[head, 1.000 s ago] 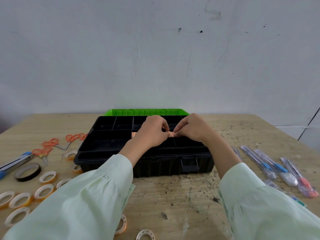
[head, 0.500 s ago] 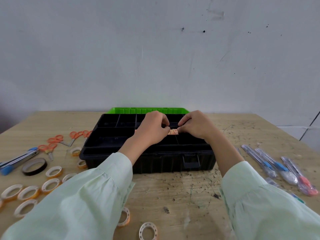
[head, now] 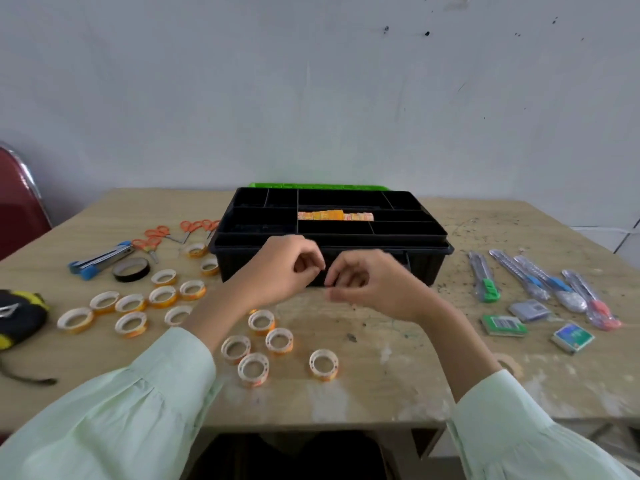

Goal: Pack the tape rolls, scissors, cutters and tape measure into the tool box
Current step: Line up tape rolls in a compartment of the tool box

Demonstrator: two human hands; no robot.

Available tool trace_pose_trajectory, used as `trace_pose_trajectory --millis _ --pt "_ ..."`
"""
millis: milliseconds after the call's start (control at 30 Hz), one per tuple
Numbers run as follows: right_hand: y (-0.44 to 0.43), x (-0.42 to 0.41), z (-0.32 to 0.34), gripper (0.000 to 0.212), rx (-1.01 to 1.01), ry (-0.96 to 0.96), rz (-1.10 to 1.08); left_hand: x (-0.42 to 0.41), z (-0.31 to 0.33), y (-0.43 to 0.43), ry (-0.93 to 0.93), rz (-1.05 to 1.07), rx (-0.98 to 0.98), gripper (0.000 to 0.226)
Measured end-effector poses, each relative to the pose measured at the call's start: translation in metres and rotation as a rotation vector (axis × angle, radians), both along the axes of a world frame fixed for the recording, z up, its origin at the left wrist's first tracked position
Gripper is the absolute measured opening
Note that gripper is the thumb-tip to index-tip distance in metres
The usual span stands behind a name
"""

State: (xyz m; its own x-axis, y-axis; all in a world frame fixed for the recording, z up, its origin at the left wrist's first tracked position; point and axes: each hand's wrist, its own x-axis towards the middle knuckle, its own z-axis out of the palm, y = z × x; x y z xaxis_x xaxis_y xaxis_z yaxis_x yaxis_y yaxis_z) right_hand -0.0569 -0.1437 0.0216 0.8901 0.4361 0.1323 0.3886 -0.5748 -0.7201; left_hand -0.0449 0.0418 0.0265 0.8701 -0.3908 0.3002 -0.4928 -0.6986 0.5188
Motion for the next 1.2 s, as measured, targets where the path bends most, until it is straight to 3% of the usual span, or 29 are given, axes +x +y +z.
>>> trace_pose_trajectory --millis 100,200,367,533,700,867,1067,1200 --pt "0.004 -0.021 -0.01 0.035 -0.238 0.123 0.143 -0.023 -0.013 0.016 0.142 -0.034 0.153 0.016" --pt "0.009 -0.035 -0.016 0.048 -0.375 0.126 0.22 -0.041 -0.025 0.026 0.221 -0.027 0.277 0.028" --pt "0.017 -0.039 -0.031 0.039 -0.366 0.077 0.188 -0.052 -0.037 0.031 0.224 0.021 0.361 0.038" --pt "0.015 -0.032 -0.031 0.027 -0.184 0.087 0.04 -0.048 -0.04 0.032 0.159 0.014 0.341 0.034" --pt "0.008 -0.026 -0.018 0.01 0.172 0.118 -0.201 -0.042 -0.033 0.027 0.034 0.038 0.029 0.024" --pt "-0.003 -0.012 -0.005 0.018 0.323 -0.022 -0.394 -0.032 -0.022 0.002 -0.027 0.061 -0.325 0.025" --pt "-0.026 0.015 0.016 0.013 0.432 -0.205 -0.533 -0.001 0.0 -0.027 -0.16 -0.02 -0.369 0.031" --pt "-0.042 0.048 0.034 0.017 0.336 -0.242 -0.6 0.025 0.015 -0.042 -0.207 -0.018 -0.408 0.029"
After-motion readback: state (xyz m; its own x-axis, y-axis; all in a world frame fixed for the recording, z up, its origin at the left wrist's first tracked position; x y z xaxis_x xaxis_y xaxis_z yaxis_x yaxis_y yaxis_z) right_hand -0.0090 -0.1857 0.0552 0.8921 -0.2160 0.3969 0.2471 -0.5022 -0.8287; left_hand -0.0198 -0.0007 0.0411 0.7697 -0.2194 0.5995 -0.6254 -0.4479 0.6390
